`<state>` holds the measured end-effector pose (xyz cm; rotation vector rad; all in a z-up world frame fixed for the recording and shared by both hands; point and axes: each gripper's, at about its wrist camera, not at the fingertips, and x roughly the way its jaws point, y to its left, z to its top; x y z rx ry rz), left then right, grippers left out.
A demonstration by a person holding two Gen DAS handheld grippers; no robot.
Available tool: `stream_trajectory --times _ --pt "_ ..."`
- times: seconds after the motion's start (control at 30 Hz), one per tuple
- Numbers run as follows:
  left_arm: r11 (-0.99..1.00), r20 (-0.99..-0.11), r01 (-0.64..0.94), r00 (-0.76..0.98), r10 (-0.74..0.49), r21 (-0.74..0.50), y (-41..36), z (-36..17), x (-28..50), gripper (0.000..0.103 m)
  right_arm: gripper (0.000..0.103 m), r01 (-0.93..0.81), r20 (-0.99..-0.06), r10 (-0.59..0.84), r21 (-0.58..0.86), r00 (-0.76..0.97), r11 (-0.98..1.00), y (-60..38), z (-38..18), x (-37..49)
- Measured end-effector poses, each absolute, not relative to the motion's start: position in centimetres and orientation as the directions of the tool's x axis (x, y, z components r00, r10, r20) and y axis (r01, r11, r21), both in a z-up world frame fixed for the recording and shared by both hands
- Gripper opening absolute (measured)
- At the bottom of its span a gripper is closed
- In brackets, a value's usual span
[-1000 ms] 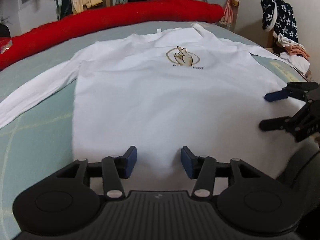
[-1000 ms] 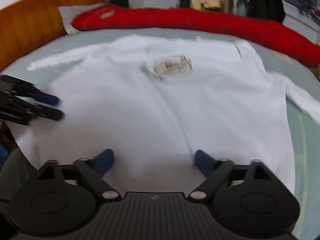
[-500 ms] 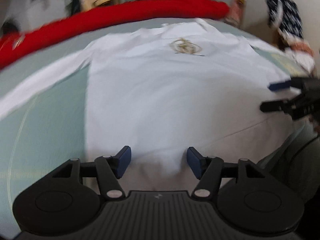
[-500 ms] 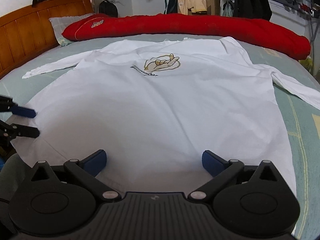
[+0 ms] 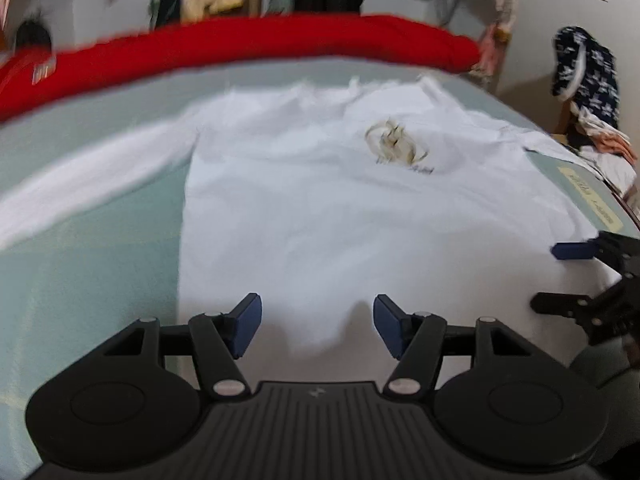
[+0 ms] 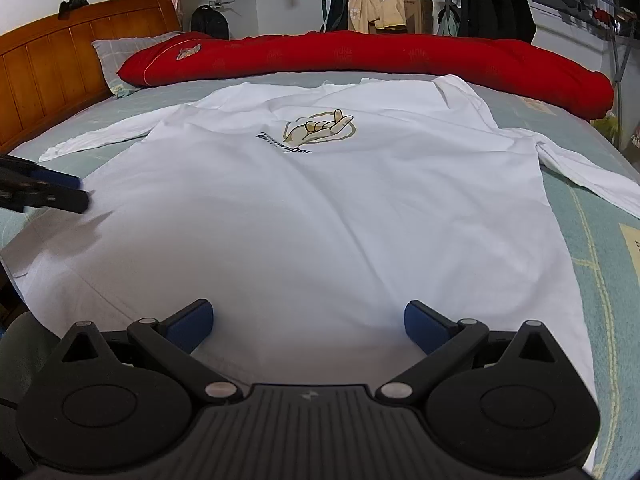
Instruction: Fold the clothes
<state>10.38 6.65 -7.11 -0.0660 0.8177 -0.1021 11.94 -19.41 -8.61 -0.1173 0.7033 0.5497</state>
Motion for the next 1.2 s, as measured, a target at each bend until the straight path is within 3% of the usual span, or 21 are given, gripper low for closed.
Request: stream_trajectory --times 0.17,0.33,0.6,0.7,0.93,1.07,1.2 --pt "0.989 -0.73 0.063 0.669 -0.139 -0.131 7.7 -7.8 8.0 0.064 0.103 -0.521 -0.651 0.438 0.076 0.62 0.85 -19.3 -8.4 12.1" --pt "0.995 -0.727 0.044 0.68 -0.094 -0.088 10.2 -4.6 8.8 0.065 0.103 -0.523 -0.678 0.432 0.082 0.595 0.849 -19.1 -7.6 12.4" --pt "0.984 -0.682 -0.08 0.73 -0.053 -0.162 15.9 -2.7 19.4 0.064 0.103 -0.478 -0.655 0.477 0.196 0.586 0.856 -19.9 -5.6 13.6" --pt "0.969 -0.678 -0.065 0.726 -0.116 -0.237 15.6 -3.4 23.3 0.064 0.103 -0.474 -0.674 0.451 0.168 0.585 0.865 -19.4 -5.7 14.3" --pt "0.936 -0.654 0.155 0.679 -0.334 -0.316 9.9 -5.3 25.9 0.067 0.103 -0.467 -0.697 0.422 0.14 0.58 0.873 -19.6 -6.6 15.6" --pt "0.975 -0.736 0.043 0.649 -0.192 -0.216 9.5 -7.5 26.4 0.065 0.103 -0.469 -0.686 0.435 0.153 0.583 0.87 -20.0 -6.8 15.7" --pt "0.985 -0.748 -0.089 0.662 -0.055 -0.151 11.3 -7.3 25.1 0.062 0.103 -0.469 -0.677 0.44 0.157 0.59 0.869 -21.2 -6.7 15.1"
